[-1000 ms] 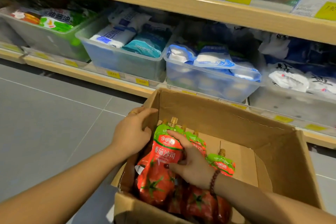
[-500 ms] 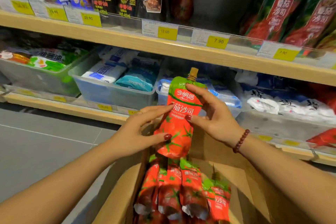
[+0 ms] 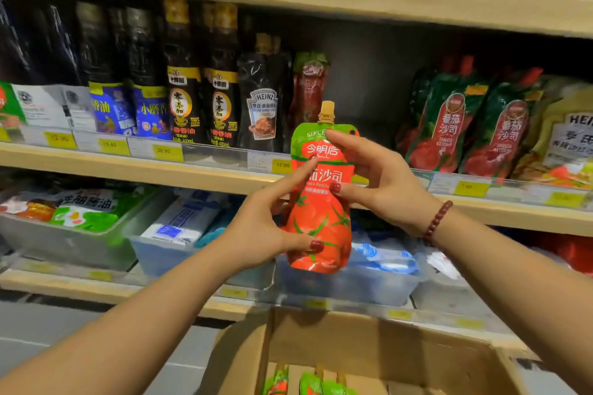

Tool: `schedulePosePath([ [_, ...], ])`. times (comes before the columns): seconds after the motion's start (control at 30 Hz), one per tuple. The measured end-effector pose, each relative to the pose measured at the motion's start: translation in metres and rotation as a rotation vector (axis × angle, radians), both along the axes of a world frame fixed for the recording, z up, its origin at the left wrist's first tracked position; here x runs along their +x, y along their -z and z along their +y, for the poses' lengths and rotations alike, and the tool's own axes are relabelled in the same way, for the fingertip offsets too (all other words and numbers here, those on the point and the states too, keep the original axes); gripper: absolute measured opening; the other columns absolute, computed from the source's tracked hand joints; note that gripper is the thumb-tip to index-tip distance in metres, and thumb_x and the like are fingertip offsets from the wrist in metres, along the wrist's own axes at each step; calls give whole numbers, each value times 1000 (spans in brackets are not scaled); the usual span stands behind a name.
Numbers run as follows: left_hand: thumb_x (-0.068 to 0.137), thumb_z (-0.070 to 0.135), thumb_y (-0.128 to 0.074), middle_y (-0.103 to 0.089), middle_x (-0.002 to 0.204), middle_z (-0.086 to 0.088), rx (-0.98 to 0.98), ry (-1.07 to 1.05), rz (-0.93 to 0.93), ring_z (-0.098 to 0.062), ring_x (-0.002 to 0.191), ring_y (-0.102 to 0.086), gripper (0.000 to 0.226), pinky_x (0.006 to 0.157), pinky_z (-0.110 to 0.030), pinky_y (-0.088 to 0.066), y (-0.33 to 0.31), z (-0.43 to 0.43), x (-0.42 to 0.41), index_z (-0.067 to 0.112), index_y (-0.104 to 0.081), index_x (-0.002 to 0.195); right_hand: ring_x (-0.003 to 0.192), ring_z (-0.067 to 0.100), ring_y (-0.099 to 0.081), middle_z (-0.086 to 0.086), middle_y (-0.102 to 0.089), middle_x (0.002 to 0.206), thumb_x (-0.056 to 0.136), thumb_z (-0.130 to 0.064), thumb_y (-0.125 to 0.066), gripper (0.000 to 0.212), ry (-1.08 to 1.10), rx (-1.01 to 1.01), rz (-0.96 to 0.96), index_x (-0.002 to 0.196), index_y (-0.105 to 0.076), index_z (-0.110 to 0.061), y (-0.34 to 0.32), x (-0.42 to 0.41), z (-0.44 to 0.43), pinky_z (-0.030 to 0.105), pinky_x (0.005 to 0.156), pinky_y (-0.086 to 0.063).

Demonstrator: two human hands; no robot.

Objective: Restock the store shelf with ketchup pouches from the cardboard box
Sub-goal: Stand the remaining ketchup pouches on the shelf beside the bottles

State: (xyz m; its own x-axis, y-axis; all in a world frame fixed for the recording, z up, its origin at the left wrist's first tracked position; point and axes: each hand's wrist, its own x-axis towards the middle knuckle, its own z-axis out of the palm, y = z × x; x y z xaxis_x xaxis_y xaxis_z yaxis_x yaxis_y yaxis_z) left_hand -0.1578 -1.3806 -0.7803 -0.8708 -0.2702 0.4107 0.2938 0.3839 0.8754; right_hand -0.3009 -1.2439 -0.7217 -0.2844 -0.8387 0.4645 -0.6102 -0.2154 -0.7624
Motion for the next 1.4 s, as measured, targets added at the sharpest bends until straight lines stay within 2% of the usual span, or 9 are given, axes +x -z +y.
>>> schedulePosePath([
  [0.13, 59, -6, -83, -58, 123, 24, 59, -60, 67, -1, 104, -62, 103, 72, -20, -54, -19, -7, -22, 53, -42, 132, 110, 19, -60, 5, -59, 120, 85, -4, -63, 57, 25, -81, -3, 133, -42, -27, -19, -22, -4, 31, 92, -51],
  [0.23, 57, -5, -84, -53, 123, 33, 46, -117, 111, 5, 104, -59, 103, 73, -18, -54, -37, -14, -38, 54, -43, 131, 94, 12, -62, 0, -64, 101, 90, -13, -59, 38, 353, -155, 66, 124, -51, -29, -15, -51, -2, 33, 89, -51],
  [0.33, 56, -6, -84, -54, 124, 24, 10, -141, 141, 5, 102, -61, 103, 72, -17, -54, -53, -22, -54, 48, -43, 133, 86, 7, -59, -3, -65, 94, 88, -23, -61, 19, 576, 47, 218, 107, -65, -21, 2, -82, 0, 37, 86, -50],
  [0.4, 57, -10, -82, -57, 123, 18, 39, -139, 167, -3, 101, -64, 104, 72, -22, -56, -60, -26, -64, 48, -43, 133, 80, 5, -58, -10, -65, 86, 84, -41, -62, 11, 633, 175, 298, 87, -66, -32, 12, -92, -1, 36, 78, -51],
  [0.53, 57, -4, -83, -56, 125, 11, 54, -162, 184, -8, 101, -66, 101, 70, -31, -58, -74, -32, -88, 61, -44, 125, 63, 0, -50, -16, -56, 63, 78, -66, -45, 38, 779, 182, 565, 59, -54, -34, 29, -100, -9, 23, 50, -33],
  [0.83, 64, -1, -81, -48, 123, 22, -124, -271, 149, -2, 108, -57, 108, 85, -20, -52, -82, -53, -154, 62, -25, 132, 52, 3, -38, -14, -38, 51, 82, -63, -39, 41, 841, -2, 730, 56, -41, -32, 42, -102, -14, 19, 44, -23],
  [1.0, 62, -2, -83, -36, 142, 7, -212, -269, -55, -17, 127, -43, 118, 97, -44, -49, -68, -59, -173, 67, -19, 133, 50, 4, -35, -13, -35, 50, 82, -57, -47, 41, 844, -63, 761, 55, -39, -28, 45, -104, -13, 15, 45, -16],
  [1.17, 66, 1, -80, -25, 145, 3, -365, -339, -196, -21, 131, -36, 127, 103, -45, -42, -66, -60, -177, 74, 3, 127, 49, 3, -33, -13, -34, 51, 81, -56, -50, 39, 859, -61, 773, 55, -37, -30, 45, -103, -14, 13, 45, -12],
  [1.4, 64, 23, -85, -28, 141, -5, -660, -503, -313, -25, 126, -41, 136, 104, -45, -37, -66, -60, -181, 72, 32, 114, 51, 4, -36, -15, -33, 53, 80, -50, -60, 36, 849, -109, 751, 56, -42, -30, 44, -100, -14, 20, 46, -26],
])
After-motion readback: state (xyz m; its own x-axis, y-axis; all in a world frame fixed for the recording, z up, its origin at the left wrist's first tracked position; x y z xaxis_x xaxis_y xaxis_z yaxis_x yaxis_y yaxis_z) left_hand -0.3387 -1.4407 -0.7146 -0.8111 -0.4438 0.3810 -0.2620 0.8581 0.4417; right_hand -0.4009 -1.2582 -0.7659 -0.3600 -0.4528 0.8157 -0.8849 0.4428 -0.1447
